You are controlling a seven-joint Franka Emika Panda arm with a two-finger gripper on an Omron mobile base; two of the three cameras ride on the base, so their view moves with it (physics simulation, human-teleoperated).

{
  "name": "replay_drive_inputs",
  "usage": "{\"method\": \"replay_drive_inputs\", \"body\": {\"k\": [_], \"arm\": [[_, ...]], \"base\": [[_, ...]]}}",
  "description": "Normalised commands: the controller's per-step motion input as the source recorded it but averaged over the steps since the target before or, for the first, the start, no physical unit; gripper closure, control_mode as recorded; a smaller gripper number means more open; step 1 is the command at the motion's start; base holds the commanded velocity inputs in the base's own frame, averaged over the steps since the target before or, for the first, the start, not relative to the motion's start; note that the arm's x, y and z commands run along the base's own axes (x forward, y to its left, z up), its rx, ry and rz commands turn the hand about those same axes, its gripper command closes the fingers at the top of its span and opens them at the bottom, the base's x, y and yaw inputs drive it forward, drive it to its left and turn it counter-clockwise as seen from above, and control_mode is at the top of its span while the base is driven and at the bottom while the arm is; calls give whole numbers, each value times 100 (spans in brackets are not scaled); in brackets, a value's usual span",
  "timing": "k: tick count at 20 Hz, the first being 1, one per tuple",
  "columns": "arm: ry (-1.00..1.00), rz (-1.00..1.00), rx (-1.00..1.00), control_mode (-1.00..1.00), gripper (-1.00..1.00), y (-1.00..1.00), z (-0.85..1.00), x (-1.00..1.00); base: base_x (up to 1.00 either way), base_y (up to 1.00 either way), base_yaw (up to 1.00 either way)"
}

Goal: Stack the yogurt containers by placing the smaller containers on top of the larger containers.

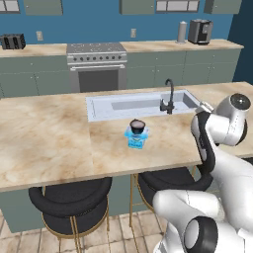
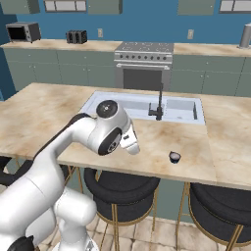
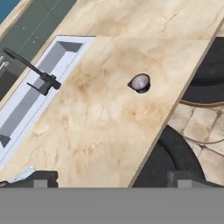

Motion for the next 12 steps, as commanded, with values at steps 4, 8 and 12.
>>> {"method": "replay_drive_inputs", "body": {"k": [4,8,12], "arm": [[13,14,-6,-100,-100,-26,6,-24],[11,17,-4,-100,-100,-28,0,-12],[9,17,-1,-100,-100,-29,0,-3]], "base": [[0,0,0],[0,0,0],[0,0,0]]}}
